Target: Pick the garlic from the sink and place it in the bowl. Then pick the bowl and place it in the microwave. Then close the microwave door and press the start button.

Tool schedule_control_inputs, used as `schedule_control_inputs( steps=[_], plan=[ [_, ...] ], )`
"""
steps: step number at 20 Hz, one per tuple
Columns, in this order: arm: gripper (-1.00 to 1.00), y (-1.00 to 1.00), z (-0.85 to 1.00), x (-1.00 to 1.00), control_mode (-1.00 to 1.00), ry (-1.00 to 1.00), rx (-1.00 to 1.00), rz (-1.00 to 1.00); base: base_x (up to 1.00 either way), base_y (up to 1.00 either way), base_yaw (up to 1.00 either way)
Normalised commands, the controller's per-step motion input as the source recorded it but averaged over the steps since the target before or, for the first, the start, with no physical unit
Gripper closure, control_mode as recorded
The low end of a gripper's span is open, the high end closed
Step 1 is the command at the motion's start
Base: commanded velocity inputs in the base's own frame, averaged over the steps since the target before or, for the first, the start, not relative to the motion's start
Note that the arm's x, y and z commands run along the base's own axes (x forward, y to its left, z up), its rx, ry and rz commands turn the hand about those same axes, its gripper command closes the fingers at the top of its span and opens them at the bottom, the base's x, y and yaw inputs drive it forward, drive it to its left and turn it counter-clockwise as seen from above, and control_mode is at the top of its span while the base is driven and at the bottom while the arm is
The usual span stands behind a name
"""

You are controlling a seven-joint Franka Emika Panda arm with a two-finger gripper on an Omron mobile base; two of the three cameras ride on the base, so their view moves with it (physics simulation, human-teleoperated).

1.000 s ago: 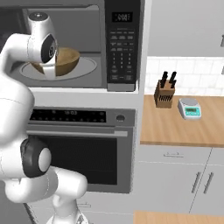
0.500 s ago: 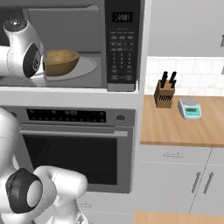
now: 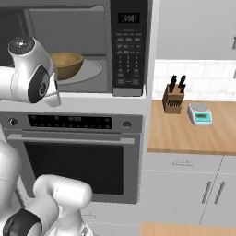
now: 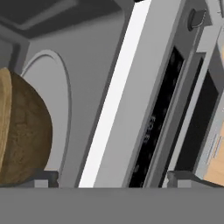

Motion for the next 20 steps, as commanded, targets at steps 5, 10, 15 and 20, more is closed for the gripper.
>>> schedule_control_inputs(
  steps=[5, 10, 15, 20],
  plan=[
    [-1.00, -0.28, -0.06, -0.05, -1.00, 0.00, -0.21, 0.00, 0.00, 0.00, 0.00],
    [-1.00, -0.16, -0.28, -0.14, -1.00, -0.05, -0.27, 0.00, 0.00, 0.00, 0.00],
    [-1.00, 0.00, -0.38, -0.02, -1.00, -0.02, -0.32, 0.00, 0.00, 0.00, 0.00],
    [-1.00, 0.00, -0.50, 0.00, -1.00, -0.01, -0.33, -0.01, 0.00, 0.00, 0.00]
  ],
)
